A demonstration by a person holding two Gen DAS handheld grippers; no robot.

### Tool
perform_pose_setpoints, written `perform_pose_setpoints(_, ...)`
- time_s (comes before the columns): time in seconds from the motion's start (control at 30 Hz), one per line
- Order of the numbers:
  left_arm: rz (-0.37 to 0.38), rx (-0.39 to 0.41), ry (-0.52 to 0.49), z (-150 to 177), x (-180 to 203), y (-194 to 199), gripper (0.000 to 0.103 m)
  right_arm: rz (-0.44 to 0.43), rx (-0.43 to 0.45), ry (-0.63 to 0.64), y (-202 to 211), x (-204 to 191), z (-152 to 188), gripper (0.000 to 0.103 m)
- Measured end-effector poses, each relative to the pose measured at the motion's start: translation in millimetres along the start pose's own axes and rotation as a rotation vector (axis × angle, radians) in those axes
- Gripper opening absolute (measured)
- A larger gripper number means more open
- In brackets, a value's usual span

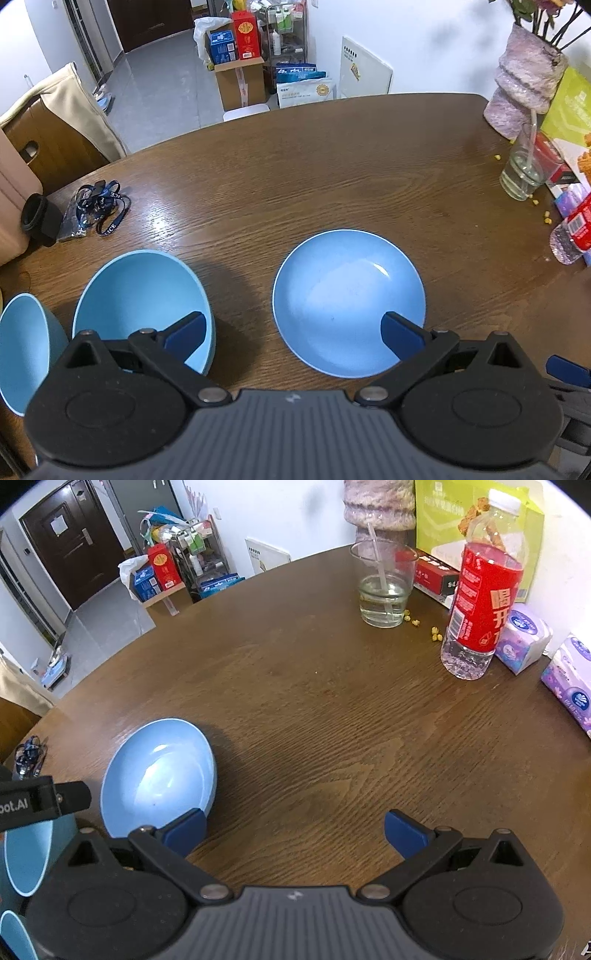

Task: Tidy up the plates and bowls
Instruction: 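Move both grippers toward the rim of another shallow blue plate, then close the left gripper on the blue plate rim while the right gripper also grips it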

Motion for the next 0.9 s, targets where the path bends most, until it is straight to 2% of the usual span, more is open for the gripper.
perform_pose_setpoints(0.13,-0.019,-0.008,0.006,-2.4,-1.6,-12.8,0.101,-0.012,-0.01,0.006,-11.7,-4.6,-1.8,0.102)
perform_pose_setpoints(0.3,-0.042,-0.018,0.024,-6.1,-5.6,-30.1,0.096,-0.038,-0.025,0.015,-28.5,-15.6,-6.4,0.096)
perform_pose_setpoints(0.37,-0.05,-0.025,0.029,-7.3,-7.0,-38.7,0.093,-0.041,-0.031,0.021,-35.1,-20.1,-7.6,0.094)
perform_pose_setpoints(0.43,-0.053,-0.039,0.035,-8.3,-8.3,-48.3,0.085,-0.044,-0.039,0.028,-41.1,-25.4,-8.5,0.091)
perform_pose_setpoints(0.5,-0.058,-0.054,0.039,-8.6,-9.2,-58.0,0.08,-0.043,-0.045,0.037,-47.8,-30.6,-9.8,0.085)
perform_pose_setpoints(0.63,-0.08,-0.079,0.048,-6.8,-11.6,-74.0,0.08,-0.036,-0.055,0.049,-60.1,-37.6,-11.5,0.077)
perform_pose_setpoints(0.7,-0.09,-0.076,0.039,-7.4,-11.5,-78.9,0.079,-0.036,-0.062,0.051,-66.0,-40.6,-12.3,0.066)
perform_pose_setpoints(0.83,-0.082,-0.094,0.043,-7.7,-8.5,-87.3,0.073,-0.042,-0.07,0.047,-74.2,-43.3,-14.6,0.062)
perform_pose_setpoints(0.9,-0.081,-0.095,0.037,-8.3,-6.4,-90.3,0.072,-0.042,-0.069,0.046,-77.1,-43.9,-16.2,0.056)
Point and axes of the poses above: each gripper's, at about its wrist camera, not at the fingertips, and y roughly against the way its jaws point, x to its right, z to its underside, the point moved 8 cm from there along -y, roughly the way its jaws point, and after that the axes turned 4 degrees about x, right-handed, at the moved point
